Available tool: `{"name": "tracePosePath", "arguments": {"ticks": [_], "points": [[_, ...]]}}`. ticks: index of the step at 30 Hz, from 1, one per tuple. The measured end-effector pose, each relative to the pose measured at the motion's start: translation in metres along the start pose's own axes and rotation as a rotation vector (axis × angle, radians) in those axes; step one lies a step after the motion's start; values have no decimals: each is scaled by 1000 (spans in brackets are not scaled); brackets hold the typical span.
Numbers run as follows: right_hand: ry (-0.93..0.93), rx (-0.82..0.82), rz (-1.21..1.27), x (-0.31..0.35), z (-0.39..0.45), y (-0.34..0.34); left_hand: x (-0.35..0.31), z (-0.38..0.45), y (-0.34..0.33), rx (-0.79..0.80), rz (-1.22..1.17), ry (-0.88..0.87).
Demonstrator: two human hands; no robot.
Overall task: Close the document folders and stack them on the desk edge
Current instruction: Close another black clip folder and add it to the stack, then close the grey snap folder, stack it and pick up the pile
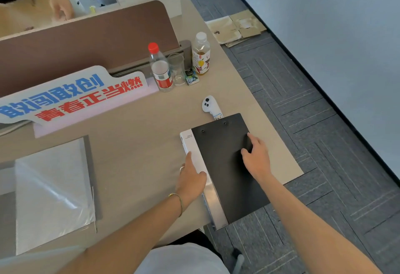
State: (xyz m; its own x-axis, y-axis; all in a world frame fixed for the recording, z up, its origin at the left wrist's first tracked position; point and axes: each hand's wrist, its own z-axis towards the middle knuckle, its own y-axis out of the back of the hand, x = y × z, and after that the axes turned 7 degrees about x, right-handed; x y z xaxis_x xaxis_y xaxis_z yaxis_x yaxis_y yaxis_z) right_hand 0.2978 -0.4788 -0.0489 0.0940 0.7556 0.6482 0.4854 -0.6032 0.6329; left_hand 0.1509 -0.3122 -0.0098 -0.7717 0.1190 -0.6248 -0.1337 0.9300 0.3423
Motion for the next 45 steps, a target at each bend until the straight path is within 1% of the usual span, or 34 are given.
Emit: {"name": "tracePosePath", "arguments": {"ticks": [5,9,13,15,19,24,28,32,37,45], "points": [[114,-26,-166,17,-7,-2,3,-4,18,-29,78,-59],[232,-30,-291,45,-10,-19,8,-12,44,-127,252,-171],[349,6,-347,80,-15,-46,22,-18,83,-217,310,-104],[406,43,-347,103,-20,-62,33,-23,105,-262,281,-66],[510,107,-326,138,-28,-91,54,-32,142,-335,223,-53],[582,180,-381,182,-45,-137,92,-49,183,-383,112,-32],[622,222,-376,215,-63,-182,128,-64,218,-458,97,0],[663,281,-394,238,-79,-219,166,-73,248,-500,52,64],[724,352,-482,261,-97,-268,213,-85,281,-541,-17,132],[715,490,-586,282,-128,-342,285,-99,324,-592,-124,238]]}}
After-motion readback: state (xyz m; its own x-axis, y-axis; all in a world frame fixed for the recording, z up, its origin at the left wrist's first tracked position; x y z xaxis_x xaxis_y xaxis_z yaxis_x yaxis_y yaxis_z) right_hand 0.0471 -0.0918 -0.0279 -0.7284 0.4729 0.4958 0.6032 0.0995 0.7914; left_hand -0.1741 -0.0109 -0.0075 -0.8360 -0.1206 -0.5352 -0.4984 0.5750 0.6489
